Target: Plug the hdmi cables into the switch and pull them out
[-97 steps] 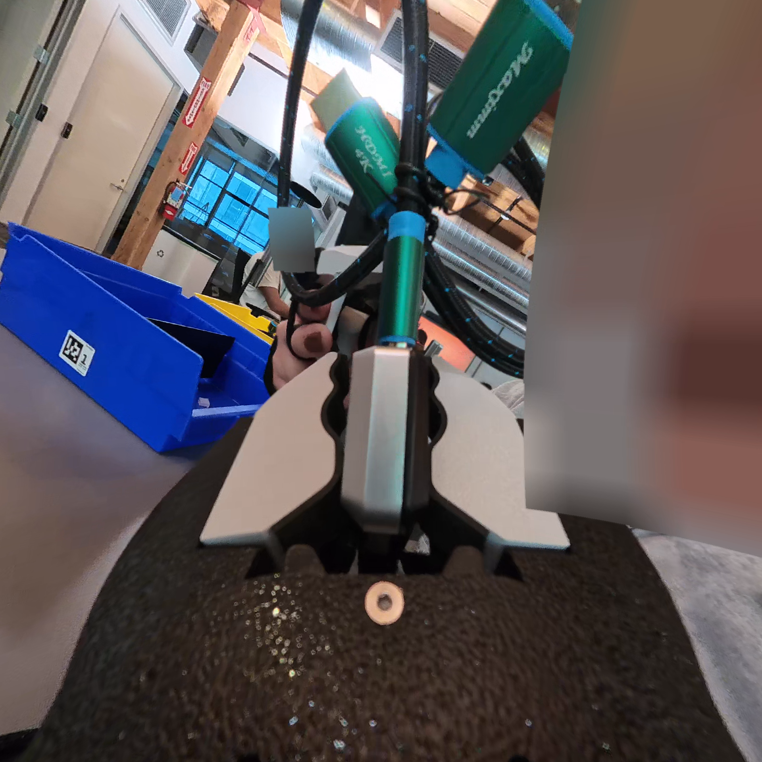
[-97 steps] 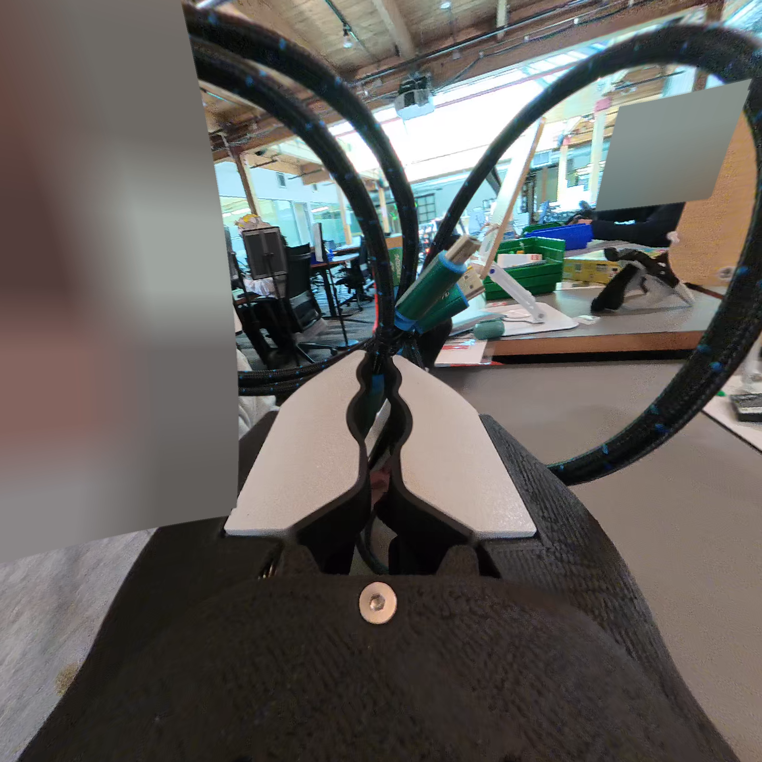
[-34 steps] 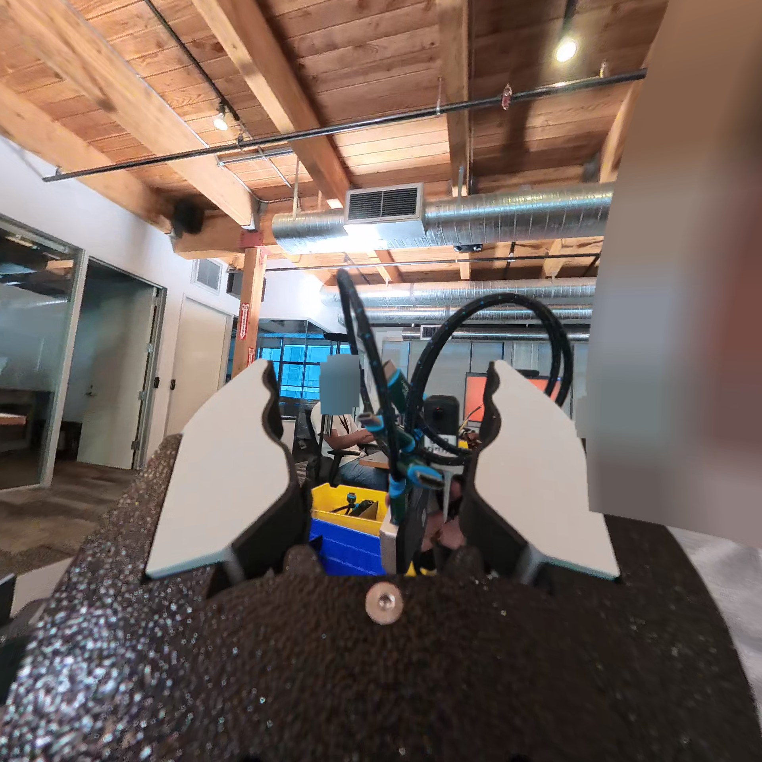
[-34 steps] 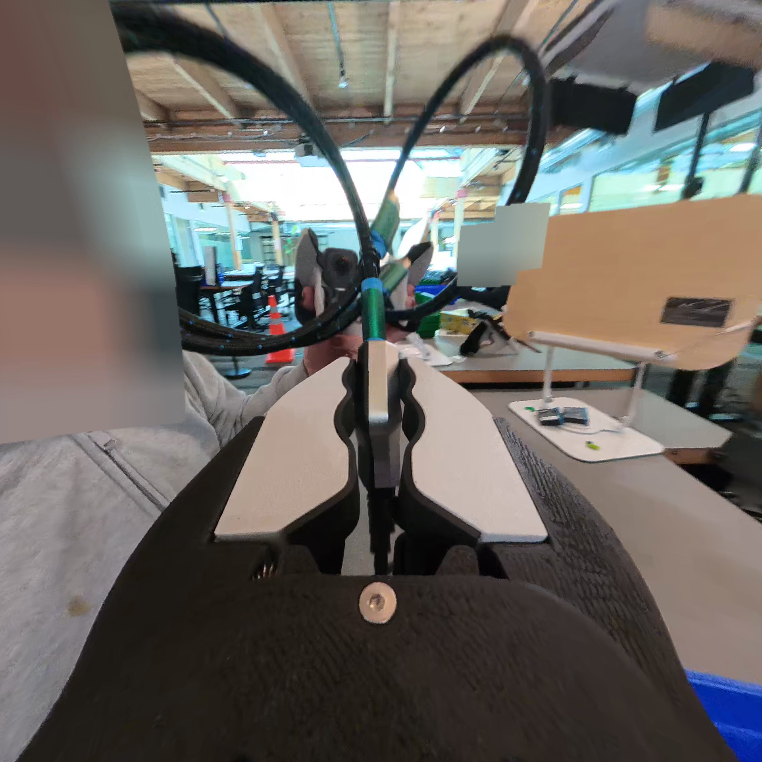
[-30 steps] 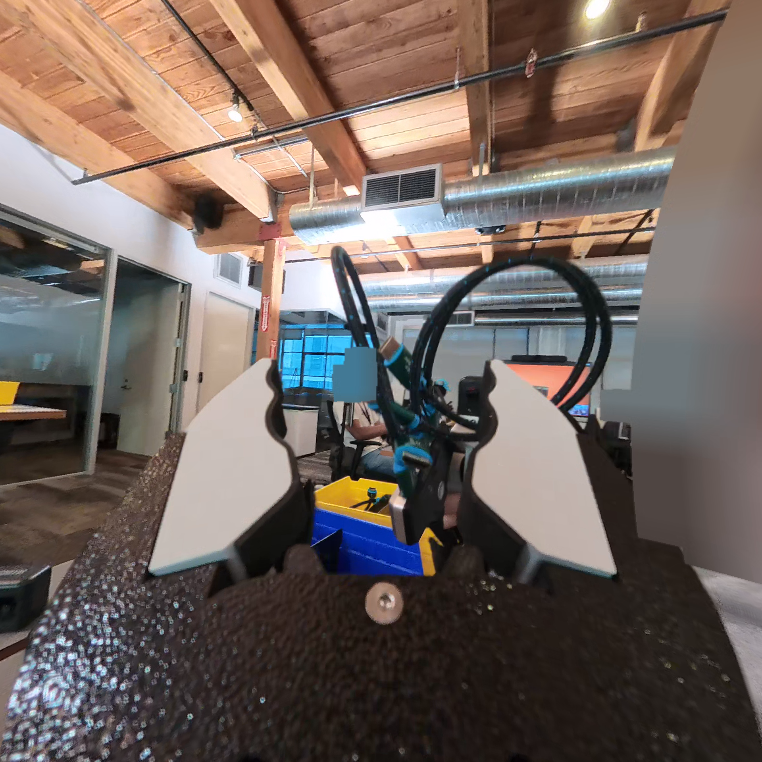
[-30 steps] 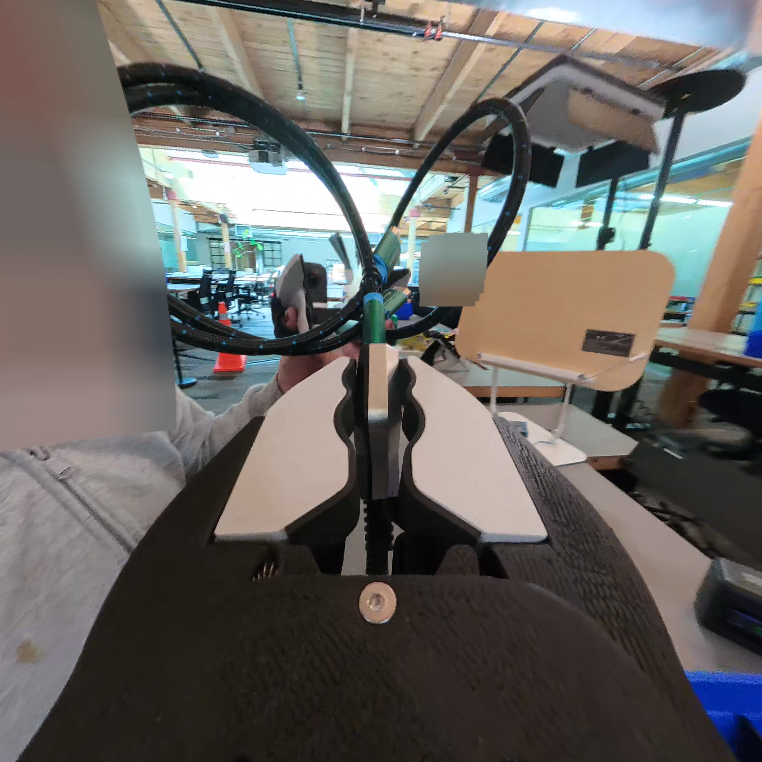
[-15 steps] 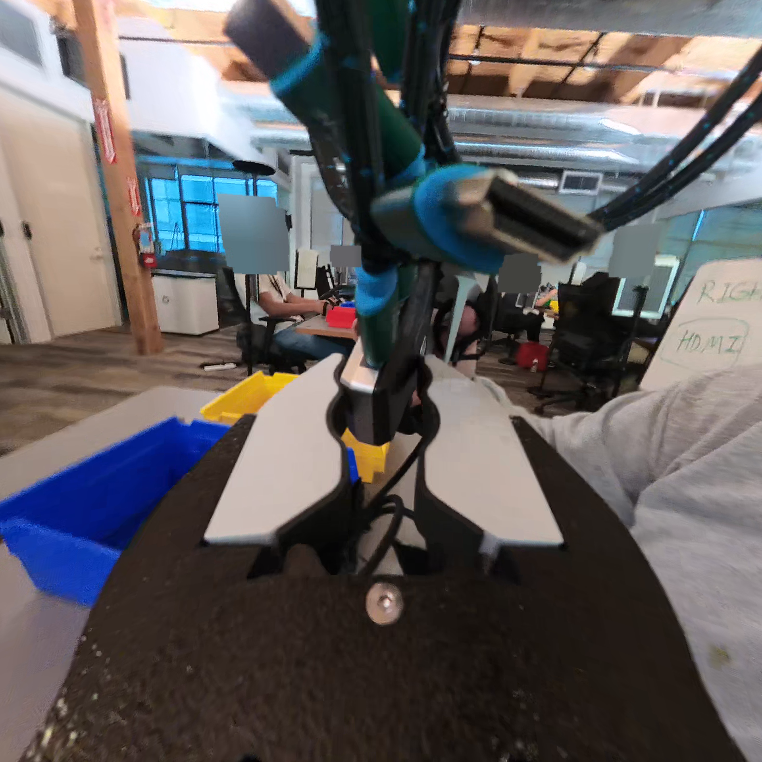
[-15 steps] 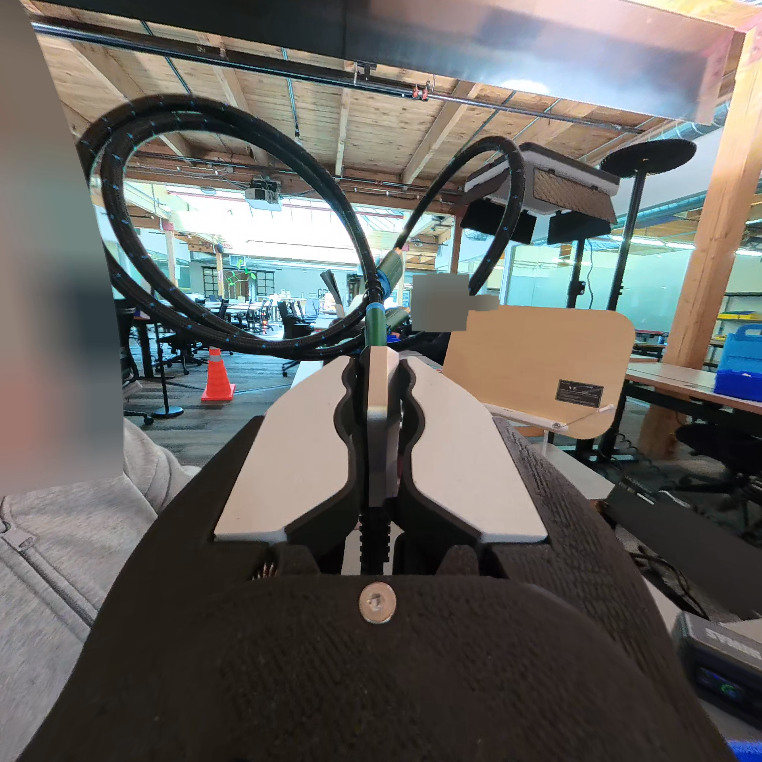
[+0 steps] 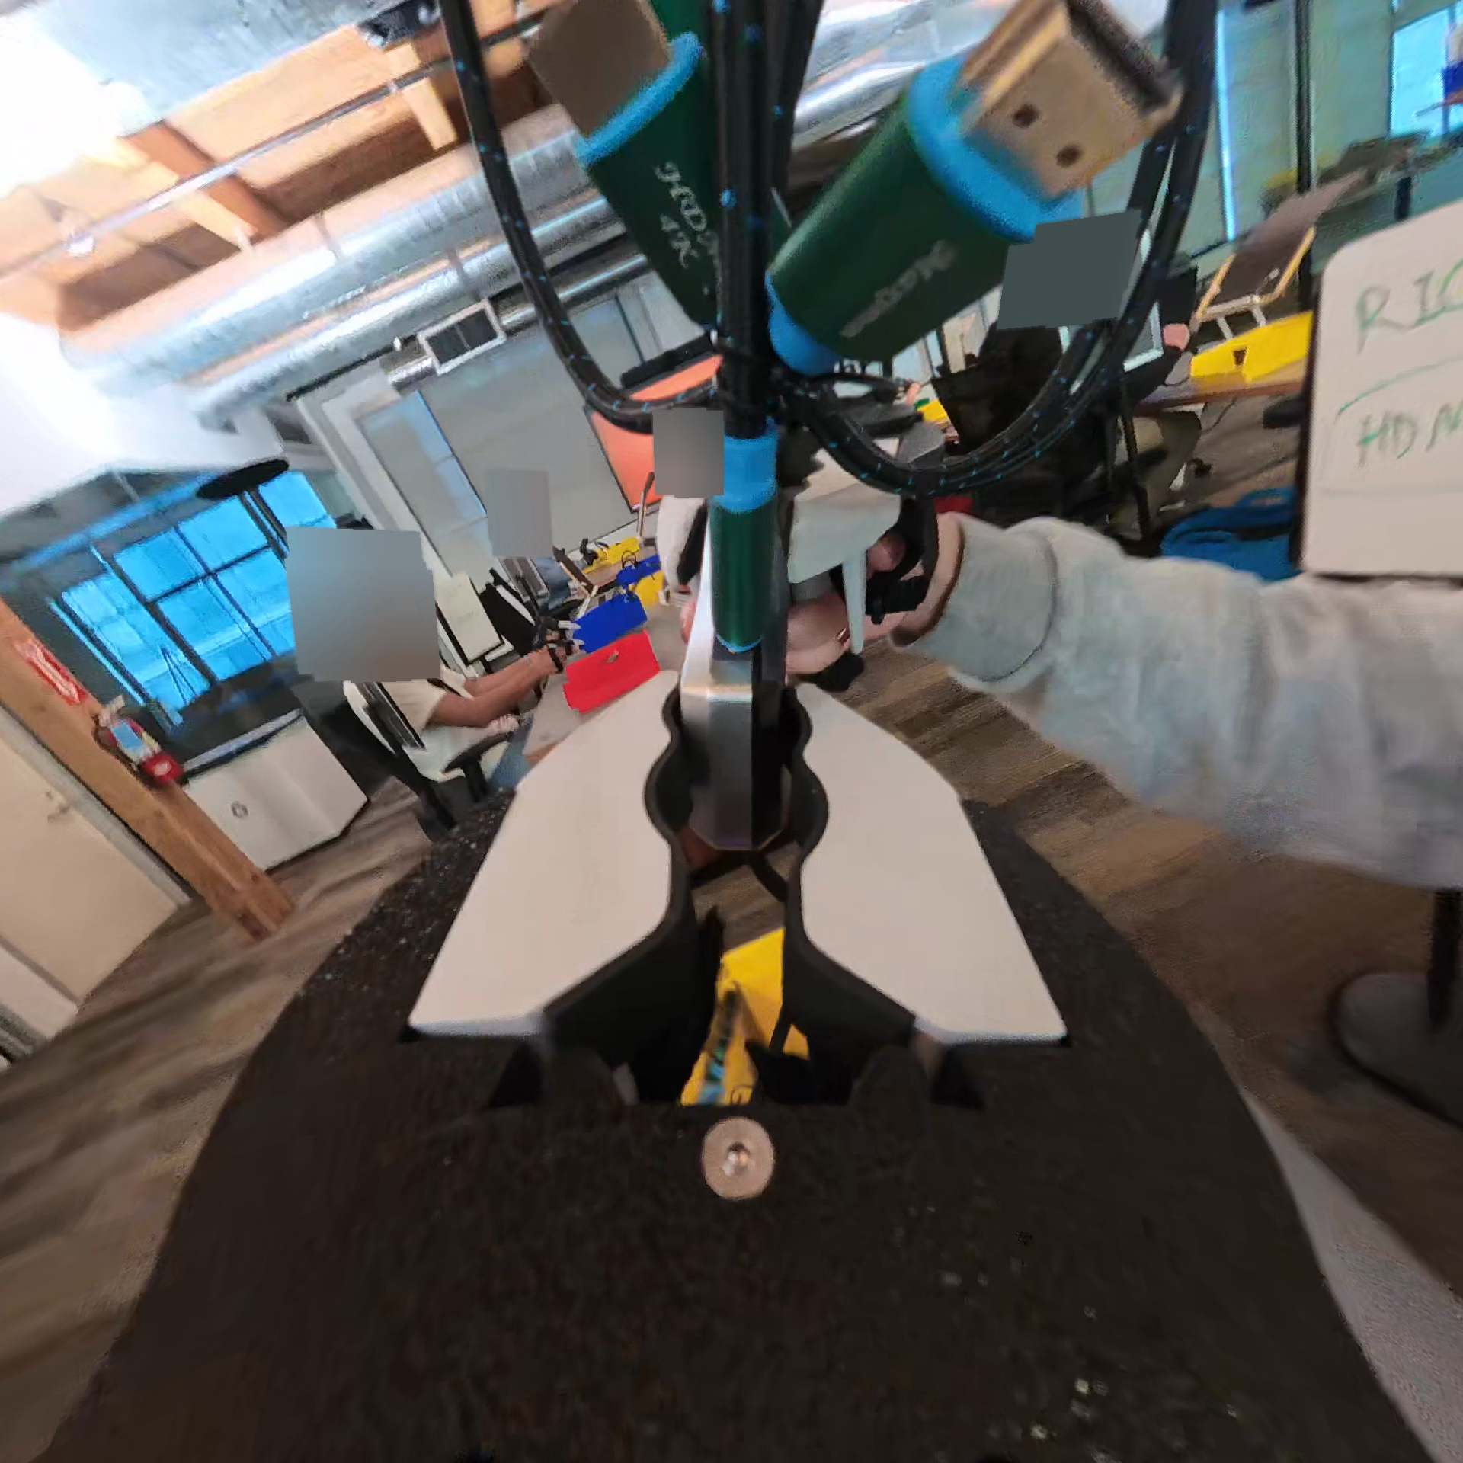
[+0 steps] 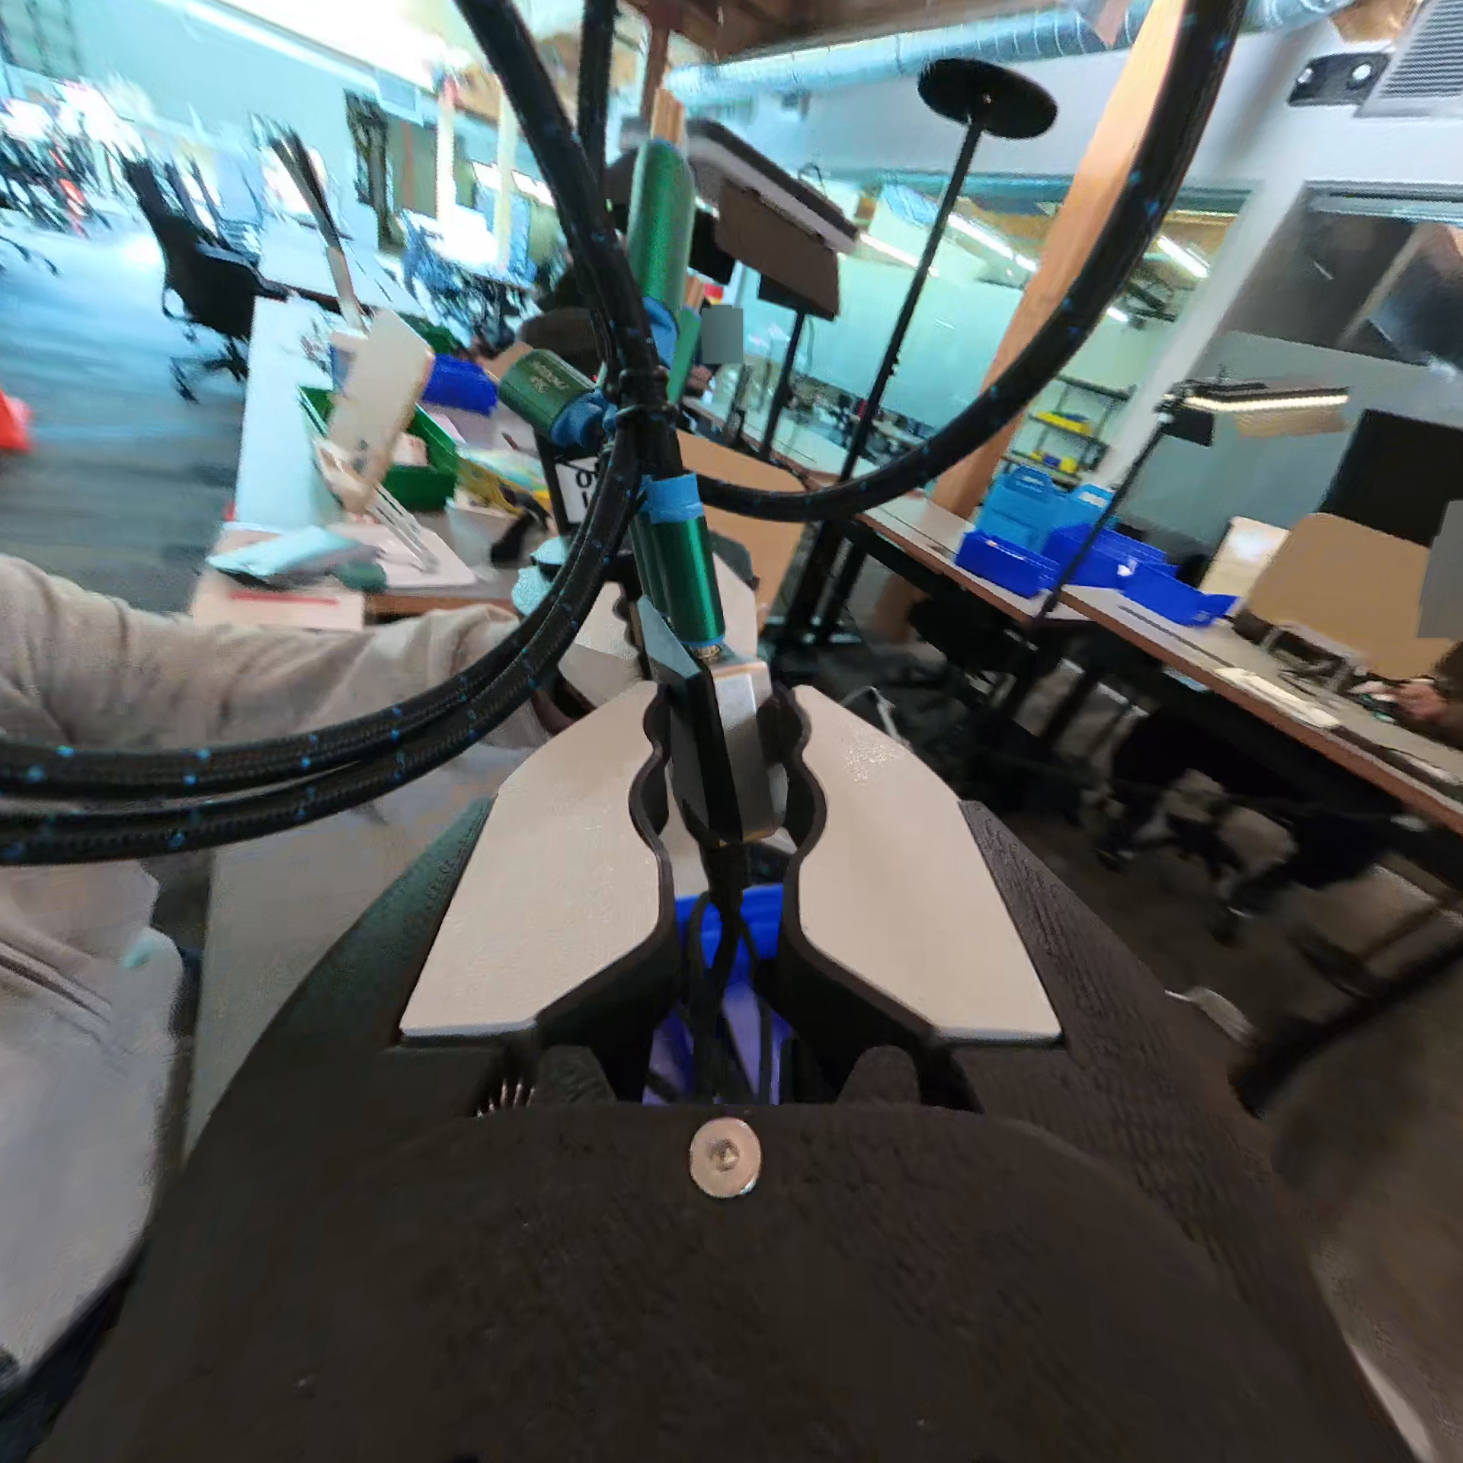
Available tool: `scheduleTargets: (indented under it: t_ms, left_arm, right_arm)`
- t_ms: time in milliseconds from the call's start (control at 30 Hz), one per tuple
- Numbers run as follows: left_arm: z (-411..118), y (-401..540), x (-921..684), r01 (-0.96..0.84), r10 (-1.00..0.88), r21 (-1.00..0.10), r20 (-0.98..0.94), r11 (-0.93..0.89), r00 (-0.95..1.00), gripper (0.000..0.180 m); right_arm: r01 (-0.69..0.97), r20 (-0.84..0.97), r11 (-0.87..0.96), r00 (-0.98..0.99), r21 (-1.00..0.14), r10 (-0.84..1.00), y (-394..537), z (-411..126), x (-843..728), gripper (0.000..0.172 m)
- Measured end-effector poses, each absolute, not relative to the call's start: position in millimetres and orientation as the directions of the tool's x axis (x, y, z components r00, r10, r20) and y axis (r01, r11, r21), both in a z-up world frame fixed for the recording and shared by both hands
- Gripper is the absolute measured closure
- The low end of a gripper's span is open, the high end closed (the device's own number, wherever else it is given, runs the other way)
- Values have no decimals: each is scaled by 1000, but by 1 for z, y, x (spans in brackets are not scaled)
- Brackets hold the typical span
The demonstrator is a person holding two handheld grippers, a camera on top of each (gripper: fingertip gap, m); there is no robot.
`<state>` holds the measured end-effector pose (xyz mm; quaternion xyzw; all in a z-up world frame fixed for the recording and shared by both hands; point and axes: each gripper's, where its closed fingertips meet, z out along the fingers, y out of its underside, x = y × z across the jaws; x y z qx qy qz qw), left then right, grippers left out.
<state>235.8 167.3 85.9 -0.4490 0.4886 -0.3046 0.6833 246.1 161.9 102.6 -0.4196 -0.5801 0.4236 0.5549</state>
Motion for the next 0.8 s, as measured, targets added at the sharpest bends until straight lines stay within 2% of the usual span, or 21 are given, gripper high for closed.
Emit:
scheduleTargets:
  t_ms: [133,300,500,667,800]
  left_arm:
    - [91,224,267,-41,-853,-903,-419,428,310,159]
    - [54,286,282,-34,-887,-944,-319,327,333,159]
    - [-33,339,275,-190,-896,-966,-235,173,377,159]
    - [-116,369,269,-355,-916,-934,-100,-48,387,159]
    - [-173,380,267,-494,-931,-849,-6,-188,365,158]
  right_arm:
    - [113,392,384,54,-916,919,212,114,278,146]
    - [114,373,363,83,-925,924,277,87,295,145]
    - [103,252,248,28,-963,967,336,1,292,145]
    - [203,136,133,2,-970,991,372,-80,289,146]
    - [344,67,70,-21,-936,998,388,-134,290,148]
